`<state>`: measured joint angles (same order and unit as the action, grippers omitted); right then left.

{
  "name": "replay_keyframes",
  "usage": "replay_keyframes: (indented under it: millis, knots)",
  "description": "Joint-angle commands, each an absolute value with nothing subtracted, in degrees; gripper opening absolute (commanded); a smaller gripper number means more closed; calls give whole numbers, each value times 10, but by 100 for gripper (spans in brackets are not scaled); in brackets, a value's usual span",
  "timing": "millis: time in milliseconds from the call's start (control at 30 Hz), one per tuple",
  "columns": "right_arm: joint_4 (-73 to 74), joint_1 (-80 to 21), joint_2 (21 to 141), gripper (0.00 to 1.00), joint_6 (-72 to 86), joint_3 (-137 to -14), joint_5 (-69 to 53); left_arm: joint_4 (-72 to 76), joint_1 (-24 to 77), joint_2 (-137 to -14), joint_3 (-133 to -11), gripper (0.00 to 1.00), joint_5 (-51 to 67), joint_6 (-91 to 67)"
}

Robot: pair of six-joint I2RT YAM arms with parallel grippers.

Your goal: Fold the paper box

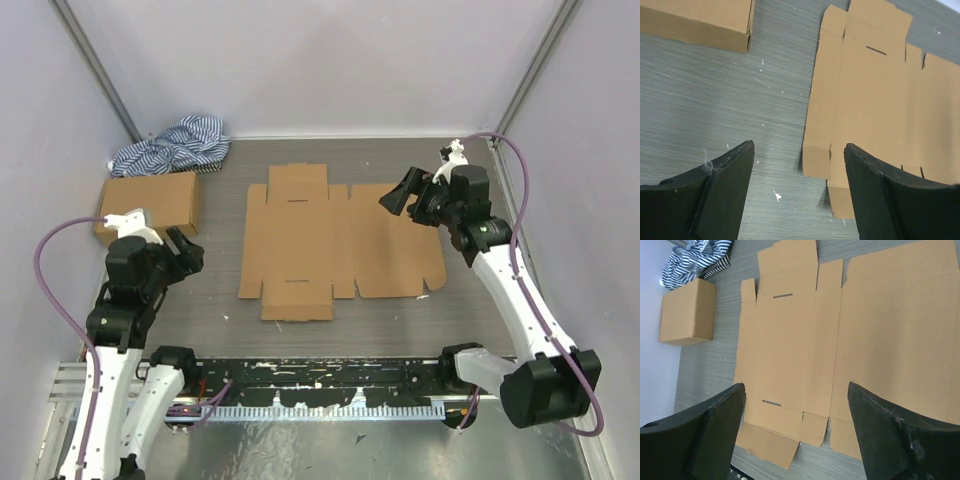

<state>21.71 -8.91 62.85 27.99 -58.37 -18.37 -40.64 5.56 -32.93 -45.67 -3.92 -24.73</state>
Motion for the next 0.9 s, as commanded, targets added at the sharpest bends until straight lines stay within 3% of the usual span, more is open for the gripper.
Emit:
replay_keyframes:
  millis: [0, 500, 867]
  knots:
    - [200, -91, 671, 90, 269, -613, -181, -359, 56, -302, -452, 81, -7, -236]
    - [251, -120, 914, 84, 261, -695, 2, -349, 56, -324, -440, 75, 76, -225]
    - [271, -133, 980, 81, 269, -689, 56, -259, 58, -508, -444, 62, 201, -316]
